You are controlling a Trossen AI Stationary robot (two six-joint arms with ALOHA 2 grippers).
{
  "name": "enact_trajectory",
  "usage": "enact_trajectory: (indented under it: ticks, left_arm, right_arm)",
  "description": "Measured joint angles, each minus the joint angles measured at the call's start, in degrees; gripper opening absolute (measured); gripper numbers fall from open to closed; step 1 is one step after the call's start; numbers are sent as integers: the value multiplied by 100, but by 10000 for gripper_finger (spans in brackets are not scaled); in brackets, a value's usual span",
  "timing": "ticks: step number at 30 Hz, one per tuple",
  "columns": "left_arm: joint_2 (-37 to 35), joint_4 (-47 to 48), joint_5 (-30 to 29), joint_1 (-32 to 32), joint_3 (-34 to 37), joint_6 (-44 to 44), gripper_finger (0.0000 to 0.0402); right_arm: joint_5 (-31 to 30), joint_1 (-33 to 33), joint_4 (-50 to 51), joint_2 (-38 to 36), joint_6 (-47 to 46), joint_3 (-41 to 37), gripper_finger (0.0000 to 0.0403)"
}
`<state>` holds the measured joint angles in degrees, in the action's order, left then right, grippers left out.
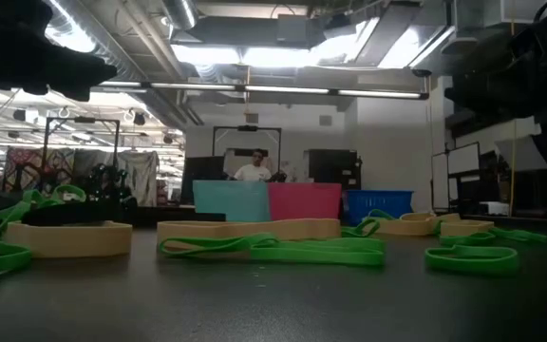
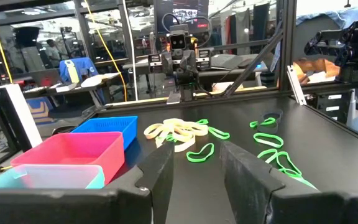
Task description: Sort rubber bands into baskets
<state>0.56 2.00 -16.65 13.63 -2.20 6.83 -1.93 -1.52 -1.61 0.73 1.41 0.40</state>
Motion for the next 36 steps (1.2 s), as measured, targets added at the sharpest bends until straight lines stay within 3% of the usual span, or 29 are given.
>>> enact_trajectory:
  ticks: [21, 29, 36]
  left_arm:
    - [0, -2, -2, 0, 0, 137, 129]
    - [1, -140, -2, -2, 0, -803, 129]
    - [0, -186, -2, -2, -4, -826, 129]
  right_arm:
    - [0, 0, -2, 0, 0, 0, 122]
    - [-2, 0, -4, -2, 0, 0, 122]
    - [-2, 0, -4, -2, 0, 0, 122]
